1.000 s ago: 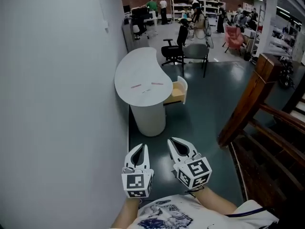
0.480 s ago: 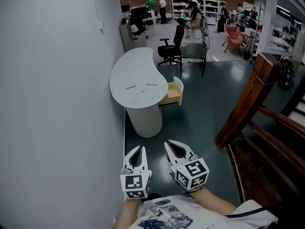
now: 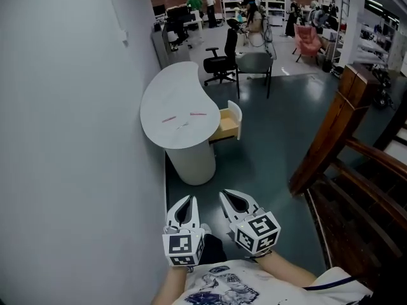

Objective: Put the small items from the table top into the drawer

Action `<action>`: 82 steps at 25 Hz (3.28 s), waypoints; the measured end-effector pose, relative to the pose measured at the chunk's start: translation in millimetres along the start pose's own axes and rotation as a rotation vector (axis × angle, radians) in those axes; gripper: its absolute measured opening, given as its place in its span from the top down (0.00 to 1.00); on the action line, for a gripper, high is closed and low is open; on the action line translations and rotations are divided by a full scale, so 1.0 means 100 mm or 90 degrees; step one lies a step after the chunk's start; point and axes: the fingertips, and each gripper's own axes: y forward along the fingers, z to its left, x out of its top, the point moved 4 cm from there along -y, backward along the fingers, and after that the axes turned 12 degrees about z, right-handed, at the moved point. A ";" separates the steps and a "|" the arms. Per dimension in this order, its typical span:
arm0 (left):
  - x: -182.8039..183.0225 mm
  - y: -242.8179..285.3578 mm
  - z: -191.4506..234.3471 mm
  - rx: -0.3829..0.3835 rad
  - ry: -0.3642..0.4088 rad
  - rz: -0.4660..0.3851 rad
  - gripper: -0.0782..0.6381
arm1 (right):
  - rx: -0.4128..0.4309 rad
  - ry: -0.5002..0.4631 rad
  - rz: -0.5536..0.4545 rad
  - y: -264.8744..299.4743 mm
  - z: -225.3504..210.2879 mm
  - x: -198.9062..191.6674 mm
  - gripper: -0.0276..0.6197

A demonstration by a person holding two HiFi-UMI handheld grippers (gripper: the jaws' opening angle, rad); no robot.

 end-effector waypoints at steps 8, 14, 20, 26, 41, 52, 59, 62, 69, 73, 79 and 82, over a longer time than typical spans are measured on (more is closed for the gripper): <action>0.22 0.74 0.45 -0.013 0.001 -0.001 0.84 | -0.013 -0.002 0.005 0.71 -0.42 0.23 0.92; 0.33 1.33 1.03 -0.013 -0.009 0.016 0.84 | -0.014 0.006 0.036 1.48 -0.63 0.39 0.93; 0.53 1.85 1.61 -0.015 -0.009 0.029 0.84 | -0.027 0.025 0.054 2.18 -0.83 0.62 0.92; 0.67 2.42 2.16 -0.032 0.003 0.033 0.84 | -0.039 0.035 0.053 2.91 -1.02 0.81 0.92; 0.80 3.00 2.87 -0.042 -0.012 0.028 0.84 | -0.077 0.033 0.069 3.71 -1.16 1.05 0.92; 0.93 3.61 3.08 -0.026 -0.020 0.039 0.84 | -0.083 0.035 0.065 4.19 -1.75 1.29 0.92; 1.02 4.34 3.15 -0.012 -0.031 0.070 0.84 | -0.078 0.045 0.091 4.66 -2.47 1.45 0.92; 1.05 4.66 3.18 0.001 -0.042 0.085 0.84 | -0.073 0.047 0.109 4.83 -2.78 1.47 0.92; 1.18 5.33 3.21 0.028 -0.057 0.114 0.84 | -0.049 0.058 0.140 5.22 -3.43 1.59 0.92; 1.23 5.64 3.16 0.043 -0.062 0.126 0.84 | -0.024 0.050 0.158 5.39 -3.73 1.62 0.92; 1.23 5.89 3.18 0.076 -0.076 0.144 0.84 | 0.006 0.033 0.189 5.55 -4.07 1.60 0.92; 1.20 5.97 3.16 0.081 -0.079 0.155 0.84 | 0.013 0.038 0.200 5.60 -4.18 1.57 0.92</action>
